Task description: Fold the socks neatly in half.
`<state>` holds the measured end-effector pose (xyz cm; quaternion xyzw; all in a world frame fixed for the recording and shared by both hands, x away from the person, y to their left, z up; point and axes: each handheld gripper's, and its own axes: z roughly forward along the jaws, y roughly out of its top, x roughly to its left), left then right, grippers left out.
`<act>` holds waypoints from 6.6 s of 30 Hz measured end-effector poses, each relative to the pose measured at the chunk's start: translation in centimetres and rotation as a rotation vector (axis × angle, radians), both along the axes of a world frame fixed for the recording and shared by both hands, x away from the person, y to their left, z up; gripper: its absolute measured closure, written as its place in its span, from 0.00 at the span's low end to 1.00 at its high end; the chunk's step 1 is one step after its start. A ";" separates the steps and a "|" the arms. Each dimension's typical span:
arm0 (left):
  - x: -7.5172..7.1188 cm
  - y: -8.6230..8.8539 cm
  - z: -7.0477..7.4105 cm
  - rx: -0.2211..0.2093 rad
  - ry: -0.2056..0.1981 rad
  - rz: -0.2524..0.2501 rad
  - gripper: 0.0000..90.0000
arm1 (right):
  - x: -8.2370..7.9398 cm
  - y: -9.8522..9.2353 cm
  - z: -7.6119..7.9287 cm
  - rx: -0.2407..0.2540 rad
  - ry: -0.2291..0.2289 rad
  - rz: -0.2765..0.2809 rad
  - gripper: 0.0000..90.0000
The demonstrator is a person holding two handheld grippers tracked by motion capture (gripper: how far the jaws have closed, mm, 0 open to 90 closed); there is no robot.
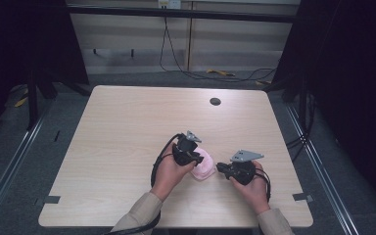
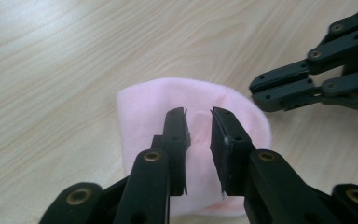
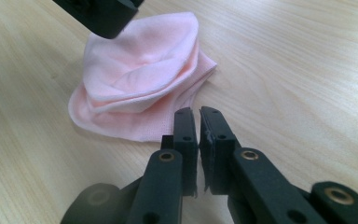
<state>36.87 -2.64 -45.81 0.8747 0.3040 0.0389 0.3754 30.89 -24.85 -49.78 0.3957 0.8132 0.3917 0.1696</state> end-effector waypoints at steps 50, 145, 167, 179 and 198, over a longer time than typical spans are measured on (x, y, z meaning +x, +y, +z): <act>-1.3 -2.0 -2.8 0.071 -0.040 -0.100 0.56 | 0.3 -0.9 0.0 -0.041 -0.034 -0.014 0.63; -1.2 6.0 -2.9 0.101 -0.003 0.018 0.38 | 4.6 3.8 -0.6 -0.091 -0.085 0.030 0.41; -0.7 8.4 -2.4 0.067 -0.018 0.050 0.24 | 3.4 1.6 0.0 -0.070 -0.068 0.032 0.28; -0.6 10.0 -2.2 0.051 -0.028 0.054 0.24 | 2.8 1.1 -0.1 -0.067 -0.046 0.028 0.27; -0.7 12.2 -2.3 0.016 -0.028 0.059 0.22 | 1.2 -0.6 0.2 -0.034 -0.014 0.043 0.26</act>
